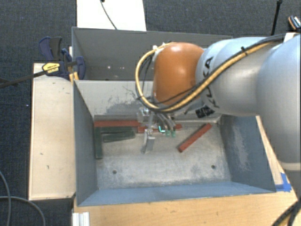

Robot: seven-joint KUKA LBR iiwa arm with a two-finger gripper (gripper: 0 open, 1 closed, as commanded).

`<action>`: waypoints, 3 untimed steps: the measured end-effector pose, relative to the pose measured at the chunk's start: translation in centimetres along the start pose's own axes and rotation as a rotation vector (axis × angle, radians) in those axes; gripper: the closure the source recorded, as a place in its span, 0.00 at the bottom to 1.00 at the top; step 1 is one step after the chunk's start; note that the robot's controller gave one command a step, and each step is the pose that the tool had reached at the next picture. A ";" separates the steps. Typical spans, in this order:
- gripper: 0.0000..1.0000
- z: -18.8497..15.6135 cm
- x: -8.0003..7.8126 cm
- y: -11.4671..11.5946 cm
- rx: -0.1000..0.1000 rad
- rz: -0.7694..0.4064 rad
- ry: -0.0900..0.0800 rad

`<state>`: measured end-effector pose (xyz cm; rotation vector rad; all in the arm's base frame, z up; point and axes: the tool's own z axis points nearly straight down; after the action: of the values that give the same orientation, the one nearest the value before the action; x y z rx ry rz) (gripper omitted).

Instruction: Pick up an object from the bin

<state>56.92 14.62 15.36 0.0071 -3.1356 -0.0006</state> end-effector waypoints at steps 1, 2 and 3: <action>0.00 8.6 -2.0 2.7 0.001 -0.134 -0.002; 0.00 8.2 -2.2 10.3 -0.005 -0.139 -0.011; 1.00 8.2 -2.3 9.8 -0.002 -0.129 -0.010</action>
Offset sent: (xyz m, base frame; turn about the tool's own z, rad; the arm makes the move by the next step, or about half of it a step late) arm 0.0203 0.0268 -0.0836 -0.1344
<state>59.18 24.43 7.11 0.2103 -3.1384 -0.0039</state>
